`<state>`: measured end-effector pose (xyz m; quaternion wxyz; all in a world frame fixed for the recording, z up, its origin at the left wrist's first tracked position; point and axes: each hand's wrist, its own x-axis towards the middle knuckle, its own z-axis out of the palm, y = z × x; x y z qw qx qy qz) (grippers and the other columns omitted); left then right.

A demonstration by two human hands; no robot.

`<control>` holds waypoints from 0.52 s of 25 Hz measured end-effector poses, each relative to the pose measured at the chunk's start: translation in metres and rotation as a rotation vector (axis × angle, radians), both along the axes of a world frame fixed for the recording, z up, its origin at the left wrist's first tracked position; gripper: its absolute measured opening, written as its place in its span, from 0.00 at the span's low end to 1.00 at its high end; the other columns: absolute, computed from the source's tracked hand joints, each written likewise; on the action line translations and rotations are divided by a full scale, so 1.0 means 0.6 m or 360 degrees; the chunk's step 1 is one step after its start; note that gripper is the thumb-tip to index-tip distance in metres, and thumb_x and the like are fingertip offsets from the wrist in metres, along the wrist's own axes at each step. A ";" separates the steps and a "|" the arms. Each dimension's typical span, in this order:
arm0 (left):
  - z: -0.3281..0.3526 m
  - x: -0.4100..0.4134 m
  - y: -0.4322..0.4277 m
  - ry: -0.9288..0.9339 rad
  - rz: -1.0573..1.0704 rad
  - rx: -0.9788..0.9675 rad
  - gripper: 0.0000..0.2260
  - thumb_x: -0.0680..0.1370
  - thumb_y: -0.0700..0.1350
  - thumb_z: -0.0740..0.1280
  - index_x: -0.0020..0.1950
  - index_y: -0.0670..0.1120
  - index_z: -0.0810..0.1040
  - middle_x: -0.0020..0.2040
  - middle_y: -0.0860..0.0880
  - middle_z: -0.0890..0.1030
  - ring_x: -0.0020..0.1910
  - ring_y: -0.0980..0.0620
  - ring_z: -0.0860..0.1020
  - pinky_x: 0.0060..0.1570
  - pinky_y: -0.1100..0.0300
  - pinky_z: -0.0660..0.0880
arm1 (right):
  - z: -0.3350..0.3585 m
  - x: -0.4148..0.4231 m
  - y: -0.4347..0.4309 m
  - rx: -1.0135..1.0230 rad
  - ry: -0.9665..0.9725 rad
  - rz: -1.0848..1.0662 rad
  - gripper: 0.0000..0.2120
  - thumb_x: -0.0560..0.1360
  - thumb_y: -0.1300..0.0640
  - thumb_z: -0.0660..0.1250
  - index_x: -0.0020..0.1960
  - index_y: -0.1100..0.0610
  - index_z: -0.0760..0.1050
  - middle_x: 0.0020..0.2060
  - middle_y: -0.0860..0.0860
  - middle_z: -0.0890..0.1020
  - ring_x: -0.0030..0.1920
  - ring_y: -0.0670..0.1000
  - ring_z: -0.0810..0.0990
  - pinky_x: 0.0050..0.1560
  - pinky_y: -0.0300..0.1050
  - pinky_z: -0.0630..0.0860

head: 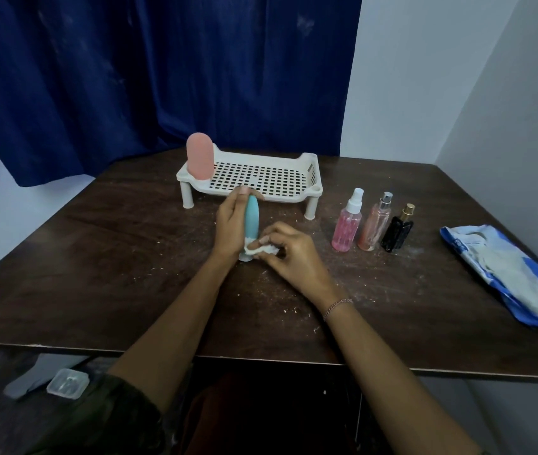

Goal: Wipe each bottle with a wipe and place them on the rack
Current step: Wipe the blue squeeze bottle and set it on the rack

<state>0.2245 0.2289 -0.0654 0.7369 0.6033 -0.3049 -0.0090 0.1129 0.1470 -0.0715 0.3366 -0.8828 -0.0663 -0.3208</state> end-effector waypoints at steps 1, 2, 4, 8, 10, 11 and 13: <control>0.001 -0.001 0.000 -0.0002 0.0022 -0.0012 0.11 0.82 0.46 0.55 0.44 0.46 0.73 0.41 0.51 0.75 0.41 0.60 0.73 0.46 0.66 0.71 | 0.002 -0.001 0.001 0.0015 -0.0026 -0.0003 0.08 0.69 0.67 0.72 0.47 0.62 0.81 0.43 0.53 0.79 0.44 0.41 0.75 0.46 0.27 0.69; 0.001 -0.001 0.000 -0.0014 0.0046 -0.0002 0.10 0.82 0.45 0.55 0.43 0.48 0.71 0.39 0.52 0.73 0.39 0.60 0.72 0.44 0.64 0.70 | 0.004 -0.002 0.002 0.0044 -0.0059 -0.0018 0.08 0.69 0.67 0.72 0.48 0.61 0.81 0.43 0.53 0.79 0.44 0.41 0.75 0.47 0.27 0.69; -0.002 -0.001 -0.003 -0.0077 0.0066 0.0063 0.10 0.82 0.45 0.57 0.41 0.49 0.69 0.37 0.52 0.71 0.38 0.57 0.71 0.42 0.58 0.70 | 0.009 -0.002 0.002 0.0114 -0.0159 -0.0092 0.08 0.69 0.66 0.72 0.47 0.60 0.81 0.43 0.52 0.79 0.44 0.41 0.76 0.47 0.28 0.69; -0.004 -0.012 -0.008 -0.0165 -0.0085 0.0119 0.11 0.82 0.46 0.55 0.40 0.50 0.70 0.36 0.51 0.73 0.37 0.55 0.72 0.39 0.56 0.71 | 0.014 0.002 0.000 0.0253 -0.0343 -0.0278 0.07 0.69 0.66 0.73 0.47 0.62 0.81 0.42 0.52 0.80 0.45 0.44 0.78 0.47 0.34 0.74; -0.003 -0.023 -0.010 -0.0173 -0.0137 0.0139 0.12 0.82 0.48 0.53 0.44 0.51 0.73 0.40 0.52 0.76 0.40 0.57 0.74 0.42 0.61 0.72 | 0.016 0.001 0.001 0.0288 -0.0406 -0.0324 0.07 0.69 0.65 0.72 0.47 0.62 0.80 0.43 0.53 0.80 0.46 0.46 0.79 0.47 0.39 0.77; -0.005 -0.025 -0.012 -0.0147 -0.0154 0.0151 0.13 0.82 0.49 0.52 0.48 0.50 0.75 0.43 0.51 0.78 0.43 0.56 0.76 0.46 0.61 0.74 | 0.017 0.000 0.002 0.0291 -0.0442 -0.0350 0.07 0.70 0.64 0.72 0.47 0.62 0.80 0.43 0.53 0.80 0.46 0.47 0.79 0.47 0.40 0.77; -0.010 -0.025 -0.017 -0.0105 -0.0151 0.0223 0.18 0.80 0.54 0.52 0.54 0.46 0.77 0.50 0.46 0.80 0.51 0.51 0.78 0.54 0.56 0.74 | 0.020 -0.001 0.004 0.0277 -0.0521 -0.0407 0.08 0.70 0.63 0.72 0.49 0.61 0.80 0.44 0.53 0.80 0.46 0.46 0.78 0.47 0.40 0.78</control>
